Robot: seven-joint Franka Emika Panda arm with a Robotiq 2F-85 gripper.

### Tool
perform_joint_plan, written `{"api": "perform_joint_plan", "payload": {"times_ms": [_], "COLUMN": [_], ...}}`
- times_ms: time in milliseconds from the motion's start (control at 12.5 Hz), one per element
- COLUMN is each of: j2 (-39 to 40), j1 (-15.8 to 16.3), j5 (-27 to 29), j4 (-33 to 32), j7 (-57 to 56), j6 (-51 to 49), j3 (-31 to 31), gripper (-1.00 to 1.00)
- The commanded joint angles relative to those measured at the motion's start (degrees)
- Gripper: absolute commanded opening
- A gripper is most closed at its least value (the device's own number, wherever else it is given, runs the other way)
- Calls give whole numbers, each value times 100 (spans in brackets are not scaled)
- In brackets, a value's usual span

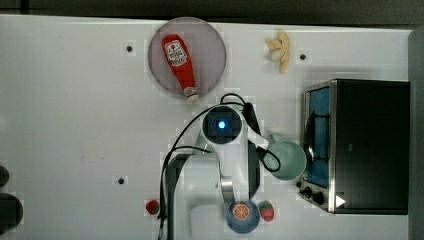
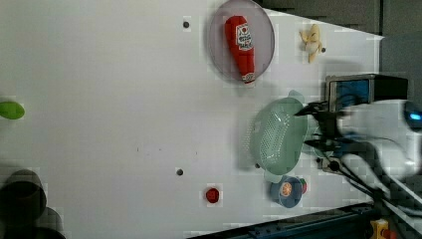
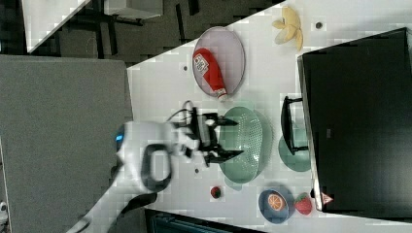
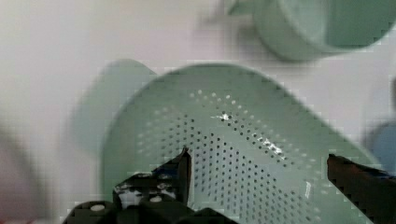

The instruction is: Drag strainer left to right.

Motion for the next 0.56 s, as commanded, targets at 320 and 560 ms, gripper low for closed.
{"api": "perform_joint_plan", "payload": {"times_ms": [320,560], "j2": [-2561,-2908], "j1": [123,121], "j5": [1328,1352], "j4": [597,1413], "j7": [-3150,-3328], "j6": [-2549,-3875], "j3": [-33,-52], "gripper": [100,100]}}
